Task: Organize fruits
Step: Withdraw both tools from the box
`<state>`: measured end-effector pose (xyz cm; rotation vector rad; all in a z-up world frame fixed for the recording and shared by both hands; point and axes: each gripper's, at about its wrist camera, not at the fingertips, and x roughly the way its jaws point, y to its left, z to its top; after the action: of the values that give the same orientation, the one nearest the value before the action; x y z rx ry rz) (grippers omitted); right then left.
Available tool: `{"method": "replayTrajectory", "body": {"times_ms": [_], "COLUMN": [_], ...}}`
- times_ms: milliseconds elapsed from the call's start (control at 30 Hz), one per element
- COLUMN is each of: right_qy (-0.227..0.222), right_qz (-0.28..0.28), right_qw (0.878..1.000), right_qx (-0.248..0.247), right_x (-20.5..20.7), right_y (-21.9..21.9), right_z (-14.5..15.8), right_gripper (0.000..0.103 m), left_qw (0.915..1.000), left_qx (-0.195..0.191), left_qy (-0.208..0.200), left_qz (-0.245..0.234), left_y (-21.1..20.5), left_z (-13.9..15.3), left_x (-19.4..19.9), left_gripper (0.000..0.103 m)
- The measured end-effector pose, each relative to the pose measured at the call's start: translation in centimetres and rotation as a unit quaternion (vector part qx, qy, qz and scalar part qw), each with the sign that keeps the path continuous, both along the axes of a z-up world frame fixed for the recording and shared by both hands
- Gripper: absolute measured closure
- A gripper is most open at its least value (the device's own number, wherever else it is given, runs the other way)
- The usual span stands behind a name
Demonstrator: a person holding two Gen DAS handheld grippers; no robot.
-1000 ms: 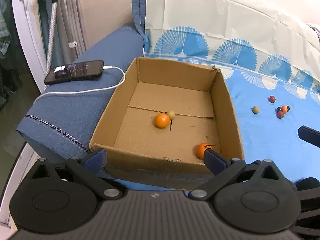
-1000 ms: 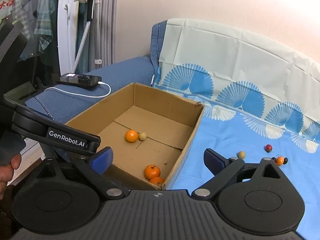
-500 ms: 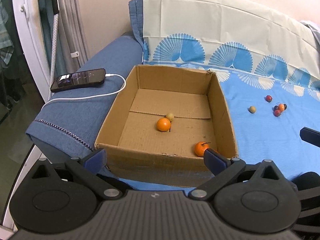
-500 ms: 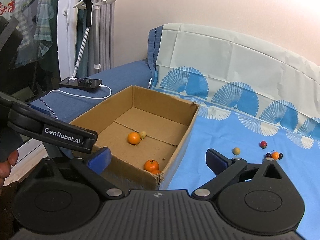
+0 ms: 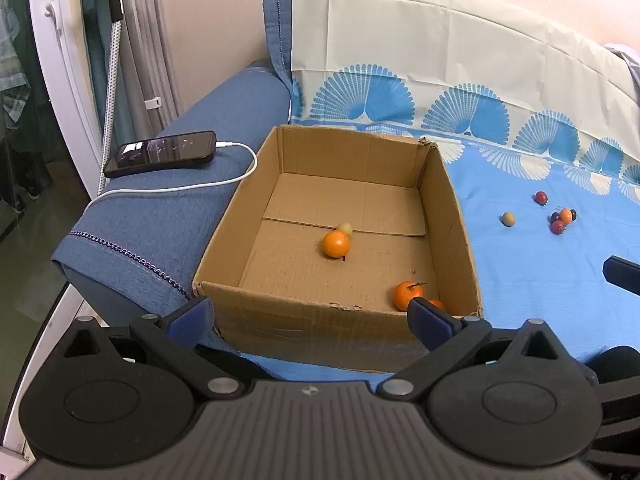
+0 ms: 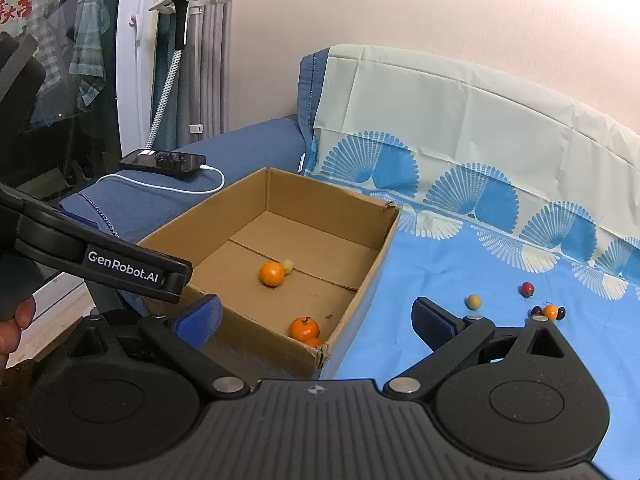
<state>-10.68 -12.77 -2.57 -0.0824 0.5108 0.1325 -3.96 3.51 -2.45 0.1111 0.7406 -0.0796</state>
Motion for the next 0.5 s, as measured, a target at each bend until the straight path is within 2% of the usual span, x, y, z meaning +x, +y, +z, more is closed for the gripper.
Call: {"method": "replayTrajectory", "body": {"times_ms": [67,167,300,400,500], "right_qy": [-0.008,-0.007,0.035,0.049,0.068], "right_qz": [-0.004,-0.015,-0.033,-0.044,-0.043], "right_qw": [1.0,0.999,0.995,0.993,0.991], "right_qx": [0.004,0.036,0.09,0.101,0.106], "right_x": [0.1,0.9,3.3,4.2,4.6], "right_y": [-0.1,-0.8,-1.7,-1.8,-1.9], "right_z": [0.3,0.8,0.9,0.6,0.0], "right_gripper": [0.003,0.003,0.003,0.003,0.003], "left_qw": [1.0,0.9998,0.9992,0.9991,0.999], "left_qx": [-0.003,-0.01,-0.001,0.0,0.0], "left_qy": [0.004,0.006,-0.01,-0.001,-0.01], "left_qz": [0.003,0.019,0.038,0.042,0.043], "left_y": [0.2,0.9,1.9,2.2,2.2], "left_z": [0.3,1.3,2.5,2.6,2.8], "left_x": [0.0,-0.3,-0.9,-0.5,-0.4], "left_gripper": [0.0,0.0,0.0,0.0,0.0]}}
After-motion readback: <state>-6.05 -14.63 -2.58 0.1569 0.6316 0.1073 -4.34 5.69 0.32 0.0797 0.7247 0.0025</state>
